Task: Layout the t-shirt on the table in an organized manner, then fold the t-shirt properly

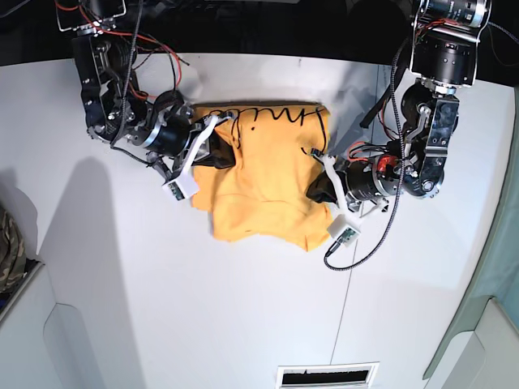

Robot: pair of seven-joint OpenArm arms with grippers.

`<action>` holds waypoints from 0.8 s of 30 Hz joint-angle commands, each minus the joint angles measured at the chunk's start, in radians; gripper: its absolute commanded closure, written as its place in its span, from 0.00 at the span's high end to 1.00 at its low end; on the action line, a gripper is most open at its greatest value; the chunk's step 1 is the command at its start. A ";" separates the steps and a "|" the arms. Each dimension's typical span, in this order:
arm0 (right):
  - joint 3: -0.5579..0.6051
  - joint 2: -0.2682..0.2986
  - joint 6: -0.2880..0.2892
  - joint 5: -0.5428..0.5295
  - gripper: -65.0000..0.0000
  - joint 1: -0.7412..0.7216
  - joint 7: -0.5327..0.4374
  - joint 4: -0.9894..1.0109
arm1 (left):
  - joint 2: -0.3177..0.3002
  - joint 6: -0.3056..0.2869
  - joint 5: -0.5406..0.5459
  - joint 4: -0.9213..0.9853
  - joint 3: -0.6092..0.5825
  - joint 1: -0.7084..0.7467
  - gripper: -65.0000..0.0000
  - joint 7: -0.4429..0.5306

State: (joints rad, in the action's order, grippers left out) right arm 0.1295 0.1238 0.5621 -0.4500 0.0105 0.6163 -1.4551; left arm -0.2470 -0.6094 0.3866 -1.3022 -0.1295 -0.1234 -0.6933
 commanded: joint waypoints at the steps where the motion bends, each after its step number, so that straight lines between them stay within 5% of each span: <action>1: -0.002 -0.011 0.011 -0.008 0.00 0.003 -0.021 -0.034 | -0.005 -0.005 0.017 -0.013 0.003 -0.015 0.02 0.002; 6: -0.064 -0.021 0.010 0.023 0.00 0.015 -0.010 -0.103 | -0.038 -0.008 0.092 -0.069 0.005 -0.006 0.02 -0.043; 11: -0.193 -0.001 0.011 -0.029 0.00 0.032 0.156 -0.197 | -0.134 -0.007 0.218 -0.236 0.052 0.092 0.02 -0.104; 14: -0.222 0.063 0.011 -0.134 0.00 0.084 0.191 -0.253 | -0.193 -0.008 0.270 -0.328 0.116 0.195 0.02 -0.139; 19: -0.221 0.185 0.012 -0.164 0.00 0.257 0.201 -0.343 | -0.284 -0.060 0.352 -0.489 0.267 0.443 0.02 -0.184; 24: -0.221 0.294 0.024 -0.163 0.00 0.476 0.199 -0.425 | -0.301 -0.089 0.371 -0.613 0.405 0.768 0.02 -0.185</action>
State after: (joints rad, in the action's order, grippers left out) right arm -0.0868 0.4068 0.5770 -0.5896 0.4896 0.8356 -1.8603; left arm -0.5346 -0.6884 0.7406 -1.8969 0.2695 0.6510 -0.8944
